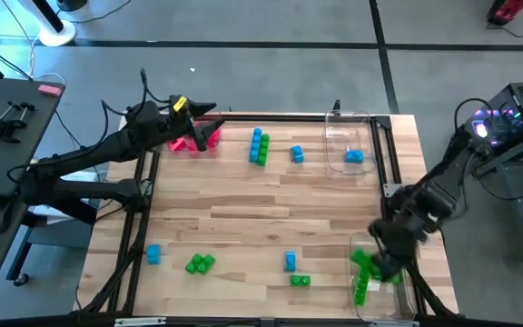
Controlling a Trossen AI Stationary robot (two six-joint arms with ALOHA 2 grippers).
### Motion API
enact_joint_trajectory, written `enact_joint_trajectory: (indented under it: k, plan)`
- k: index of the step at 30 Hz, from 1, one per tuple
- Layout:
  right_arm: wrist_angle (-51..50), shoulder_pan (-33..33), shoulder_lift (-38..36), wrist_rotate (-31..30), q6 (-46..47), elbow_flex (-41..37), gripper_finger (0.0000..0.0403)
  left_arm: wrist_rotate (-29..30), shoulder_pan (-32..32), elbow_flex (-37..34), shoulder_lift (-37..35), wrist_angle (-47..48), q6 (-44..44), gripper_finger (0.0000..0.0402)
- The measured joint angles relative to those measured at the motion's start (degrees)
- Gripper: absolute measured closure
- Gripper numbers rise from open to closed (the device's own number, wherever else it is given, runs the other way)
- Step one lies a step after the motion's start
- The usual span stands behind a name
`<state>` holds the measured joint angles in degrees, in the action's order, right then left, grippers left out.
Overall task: Sort blocks
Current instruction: Put the green game piece into the bottom transparent bin
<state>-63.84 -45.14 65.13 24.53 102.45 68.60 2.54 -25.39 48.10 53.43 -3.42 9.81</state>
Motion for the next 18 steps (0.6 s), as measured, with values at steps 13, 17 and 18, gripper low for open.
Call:
enact_joint_trajectory:
  k: [13,17,18]
  plan:
    - [-7.6,-4.7,0.6,2.6,5.7,-0.1,0.0339,-0.6,-0.2,0.0,1.0,-1.1,1.0,0.0101]
    - [-7.8,-4.6,0.6,2.8,4.1,-0.1,0.0288,-0.6,-0.2,0.0,1.0,-1.1,1.1,0.0101]
    - [-7.8,-4.6,0.6,2.8,3.8,-0.1,0.0277,-0.6,-0.2,0.0,1.0,-1.1,1.1,0.0101]
